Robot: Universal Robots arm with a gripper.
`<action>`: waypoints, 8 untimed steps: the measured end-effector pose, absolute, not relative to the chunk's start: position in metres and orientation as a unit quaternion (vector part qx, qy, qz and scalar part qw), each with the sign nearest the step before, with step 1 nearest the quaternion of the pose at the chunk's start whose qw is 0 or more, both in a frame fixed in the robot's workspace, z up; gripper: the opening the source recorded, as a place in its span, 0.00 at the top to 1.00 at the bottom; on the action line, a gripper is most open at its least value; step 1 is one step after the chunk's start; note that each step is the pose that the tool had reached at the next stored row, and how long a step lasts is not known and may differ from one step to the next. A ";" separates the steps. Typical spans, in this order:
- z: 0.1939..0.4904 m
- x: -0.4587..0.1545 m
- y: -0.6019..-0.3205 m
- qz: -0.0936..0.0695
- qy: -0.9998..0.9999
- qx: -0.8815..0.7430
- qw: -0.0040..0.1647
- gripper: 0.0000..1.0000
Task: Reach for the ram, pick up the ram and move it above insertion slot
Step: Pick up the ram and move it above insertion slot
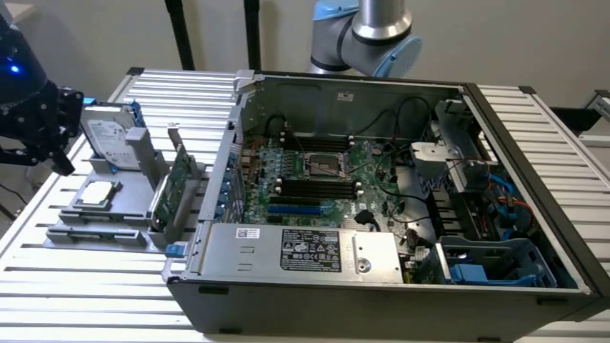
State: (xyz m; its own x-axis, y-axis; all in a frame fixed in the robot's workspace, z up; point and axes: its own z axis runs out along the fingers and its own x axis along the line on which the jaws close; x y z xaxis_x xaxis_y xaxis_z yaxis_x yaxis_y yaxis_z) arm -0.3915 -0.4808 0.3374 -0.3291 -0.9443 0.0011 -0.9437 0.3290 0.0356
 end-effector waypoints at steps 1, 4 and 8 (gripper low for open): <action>0.337 -0.392 -0.481 -0.014 -0.810 0.586 0.011 0.89; 0.337 -0.392 -0.481 -0.014 -0.794 0.608 0.011 0.89; 0.336 -0.392 -0.481 -0.013 -0.771 0.636 0.012 0.89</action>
State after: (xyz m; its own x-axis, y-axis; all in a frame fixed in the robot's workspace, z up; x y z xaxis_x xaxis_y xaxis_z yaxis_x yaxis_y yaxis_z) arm -0.3915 -0.4808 0.3357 -0.1898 -0.9818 0.0011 -0.9812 0.1898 0.0357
